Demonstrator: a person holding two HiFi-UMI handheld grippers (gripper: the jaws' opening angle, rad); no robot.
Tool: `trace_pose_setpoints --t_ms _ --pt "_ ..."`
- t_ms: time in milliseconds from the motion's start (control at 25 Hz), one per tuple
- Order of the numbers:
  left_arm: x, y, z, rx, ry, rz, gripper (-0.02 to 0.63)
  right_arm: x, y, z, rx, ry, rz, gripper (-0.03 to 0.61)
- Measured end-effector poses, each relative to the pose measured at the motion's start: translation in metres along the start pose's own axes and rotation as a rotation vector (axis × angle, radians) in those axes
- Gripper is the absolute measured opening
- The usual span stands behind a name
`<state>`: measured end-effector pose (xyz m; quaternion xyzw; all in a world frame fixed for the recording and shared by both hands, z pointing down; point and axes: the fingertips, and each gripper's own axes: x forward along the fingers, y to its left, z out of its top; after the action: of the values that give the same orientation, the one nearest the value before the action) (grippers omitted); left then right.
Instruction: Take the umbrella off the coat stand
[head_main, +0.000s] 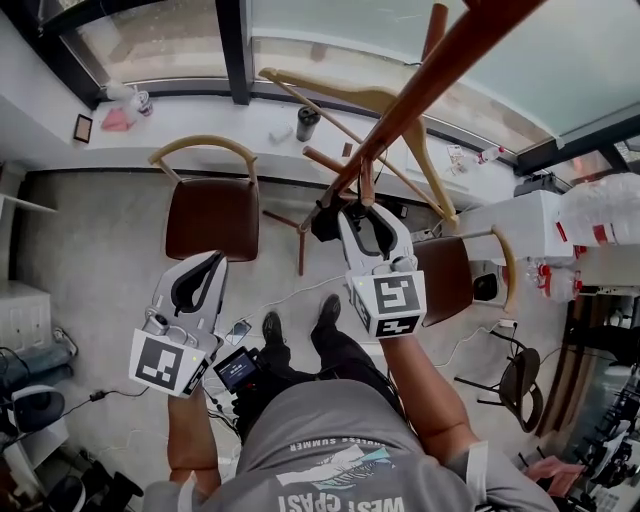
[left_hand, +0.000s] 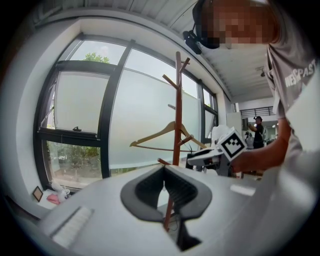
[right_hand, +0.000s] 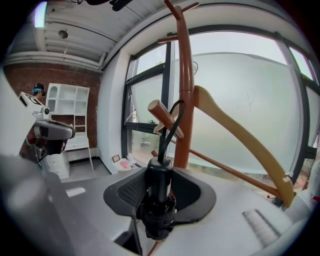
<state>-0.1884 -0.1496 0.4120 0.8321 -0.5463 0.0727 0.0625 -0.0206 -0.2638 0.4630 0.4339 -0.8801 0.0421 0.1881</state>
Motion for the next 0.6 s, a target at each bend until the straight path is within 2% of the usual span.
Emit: trace_pose_setpoints --t_ms 600 --pt "0.002 0.002 0.021 0.026 -0.022 -0.043 0.002 -0.039 0.006 0.039 -0.001 -0.050 0.015 0.146"
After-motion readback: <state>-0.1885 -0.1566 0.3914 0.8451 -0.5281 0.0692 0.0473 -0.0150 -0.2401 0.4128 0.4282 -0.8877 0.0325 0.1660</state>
